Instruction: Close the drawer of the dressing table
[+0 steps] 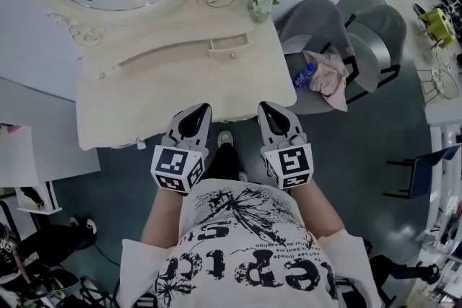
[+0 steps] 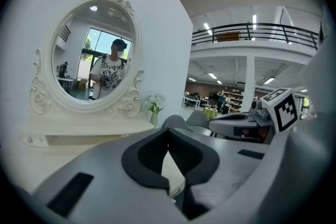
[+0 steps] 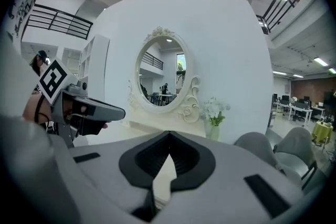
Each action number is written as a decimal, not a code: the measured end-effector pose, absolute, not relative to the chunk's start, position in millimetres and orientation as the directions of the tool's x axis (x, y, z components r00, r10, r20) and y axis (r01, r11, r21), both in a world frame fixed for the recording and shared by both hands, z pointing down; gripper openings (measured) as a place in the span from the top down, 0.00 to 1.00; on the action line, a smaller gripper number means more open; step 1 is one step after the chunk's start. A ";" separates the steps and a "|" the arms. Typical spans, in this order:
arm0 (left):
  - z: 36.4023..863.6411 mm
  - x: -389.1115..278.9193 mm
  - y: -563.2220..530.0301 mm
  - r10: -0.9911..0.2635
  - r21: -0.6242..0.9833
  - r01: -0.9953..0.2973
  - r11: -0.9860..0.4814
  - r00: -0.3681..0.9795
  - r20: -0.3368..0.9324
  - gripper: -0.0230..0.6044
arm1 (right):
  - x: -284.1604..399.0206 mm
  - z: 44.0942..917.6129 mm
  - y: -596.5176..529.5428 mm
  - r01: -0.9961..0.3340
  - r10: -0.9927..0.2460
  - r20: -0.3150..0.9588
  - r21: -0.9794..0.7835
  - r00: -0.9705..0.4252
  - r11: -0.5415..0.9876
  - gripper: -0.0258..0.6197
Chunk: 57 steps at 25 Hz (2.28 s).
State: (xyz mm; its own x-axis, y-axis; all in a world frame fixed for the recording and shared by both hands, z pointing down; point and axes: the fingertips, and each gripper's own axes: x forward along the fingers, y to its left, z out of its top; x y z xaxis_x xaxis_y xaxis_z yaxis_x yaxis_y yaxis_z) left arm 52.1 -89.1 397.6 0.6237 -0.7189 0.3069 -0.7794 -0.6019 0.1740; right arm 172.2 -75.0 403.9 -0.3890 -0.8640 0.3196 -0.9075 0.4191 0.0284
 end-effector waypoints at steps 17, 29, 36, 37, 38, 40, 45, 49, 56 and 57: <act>425.3 27.4 -267.3 -0.735 0.258 -0.790 -0.555 0.612 0.291 0.93 | 163.5 465.0 -250.9 -0.926 -0.852 0.409 0.043 -0.327 0.375 0.95; 476.5 9.0 -282.8 -0.828 0.192 -0.881 -0.433 0.472 0.302 0.93 | 154.9 570.4 -278.5 -0.898 -0.701 0.570 -0.185 -0.429 0.399 0.92; 509.2 2.9 -282.7 -0.825 0.182 -0.891 -0.415 0.453 0.337 0.93 | 147.3 622.4 -288.0 -0.894 -0.634 0.636 -0.243 -0.440 0.377 0.77; 511.2 2.3 -282.4 -0.825 0.180 -0.891 -0.417 0.454 0.338 0.93 | 144.8 623.9 -289.6 -0.891 -0.632 0.633 -0.253 -0.446 0.376 0.77; 513.1 1.7 -282.5 -0.823 0.174 -0.892 -0.418 0.453 0.342 0.93 | 142.5 624.1 -292.0 -0.889 -0.634 0.627 -0.265 -0.452 0.372 0.76; 517.4 0.1 -282.7 -0.820 0.161 -0.894 -0.418 0.447 0.358 0.93 | 140.2 624.1 -297.6 -0.889 -0.638 0.619 -0.299 -0.458 0.348 0.76; 527.7 -6.1 -280.9 -0.808 0.171 -0.898 -0.406 0.440 0.392 0.93 | 139.8 632.3 -305.1 -0.898 -0.619 0.651 -0.321 -0.439 0.299 0.79; 531.6 -5.7 -279.1 -0.797 0.174 -0.893 -0.416 0.450 0.403 0.93 | 141.5 633.1 -308.5 -0.908 -0.620 0.664 -0.289 -0.418 0.303 0.80; 527.9 -4.1 -286.1 -0.798 0.159 -0.889 -0.430 0.456 0.392 0.93 | 140.9 633.4 -327.8 -0.915 -0.619 0.675 -0.266 -0.402 0.304 0.80; 527.7 -4.4 -287.3 -0.799 0.159 -0.889 -0.429 0.456 0.392 0.93 | 140.5 633.5 -330.8 -0.916 -0.621 0.675 -0.264 -0.400 0.302 0.80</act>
State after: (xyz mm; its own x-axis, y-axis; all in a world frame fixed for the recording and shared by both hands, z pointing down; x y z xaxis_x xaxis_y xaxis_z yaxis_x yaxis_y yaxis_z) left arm -4.4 -287.3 527.7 0.4559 -0.7988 0.3924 -0.8890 -0.4295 0.1586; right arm 140.5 -330.8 633.5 -0.3996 -0.6207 0.6746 -0.9158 0.3024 -0.2643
